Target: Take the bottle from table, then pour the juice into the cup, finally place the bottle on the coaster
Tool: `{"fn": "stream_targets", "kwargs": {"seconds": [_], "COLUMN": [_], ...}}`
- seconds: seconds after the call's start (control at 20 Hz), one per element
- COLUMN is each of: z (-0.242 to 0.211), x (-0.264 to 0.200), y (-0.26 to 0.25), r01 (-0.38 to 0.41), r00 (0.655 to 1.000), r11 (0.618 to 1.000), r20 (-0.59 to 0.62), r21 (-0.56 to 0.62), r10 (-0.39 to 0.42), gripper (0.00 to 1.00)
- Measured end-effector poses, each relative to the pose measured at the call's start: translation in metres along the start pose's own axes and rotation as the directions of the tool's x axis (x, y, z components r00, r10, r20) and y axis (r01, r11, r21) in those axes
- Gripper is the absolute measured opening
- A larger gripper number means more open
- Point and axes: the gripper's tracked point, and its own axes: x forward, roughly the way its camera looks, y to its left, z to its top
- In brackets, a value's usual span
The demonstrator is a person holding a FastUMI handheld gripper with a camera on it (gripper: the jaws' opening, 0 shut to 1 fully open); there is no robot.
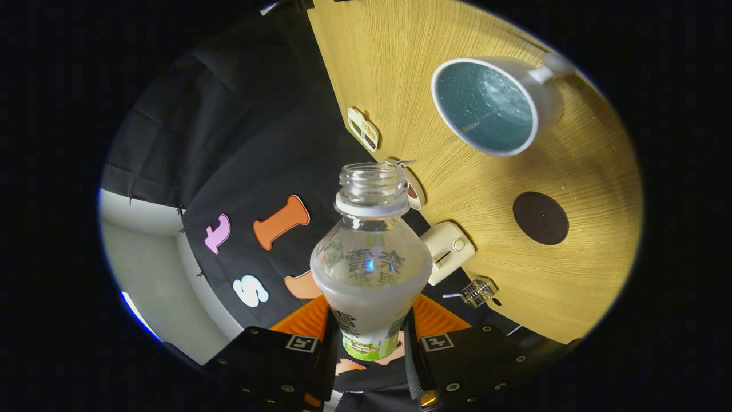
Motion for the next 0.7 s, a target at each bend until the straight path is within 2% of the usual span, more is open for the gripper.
{"fn": "stream_targets", "kwargs": {"seconds": [0.1, 0.2, 0.3, 0.4, 0.5, 0.55, 0.6, 0.7], "z": [-0.002, -0.002, 0.003, 0.006, 0.001, -0.001, -0.003, -0.002], "x": [0.001, 0.001, 0.001, 0.001, 0.003, 0.004, 0.004, 0.006], "y": [-0.001, -0.018, -0.032, -0.040, -0.042, -0.044, -0.047, -0.051], "r01": [0.006, 0.054, 0.110, 0.148, 0.172, 0.182, 0.192, 0.215], "r00": [1.000, 0.998, 0.994, 0.989, 0.984, 0.982, 0.978, 0.969], "r11": [0.999, 0.982, 0.940, 0.871, 0.772, 0.705, 0.630, 0.449], "r20": [-0.004, -0.001, 0.027, 0.057, 0.074, 0.084, 0.096, 0.134], "r21": [-0.047, -0.179, -0.323, -0.468, -0.612, -0.685, -0.753, -0.867], "r10": [-0.006, -0.055, -0.107, -0.137, -0.161, -0.172, -0.185, -0.205], "gripper": [0.51, 0.50, 0.50, 0.50, 0.50, 0.50, 0.51, 0.50]}}
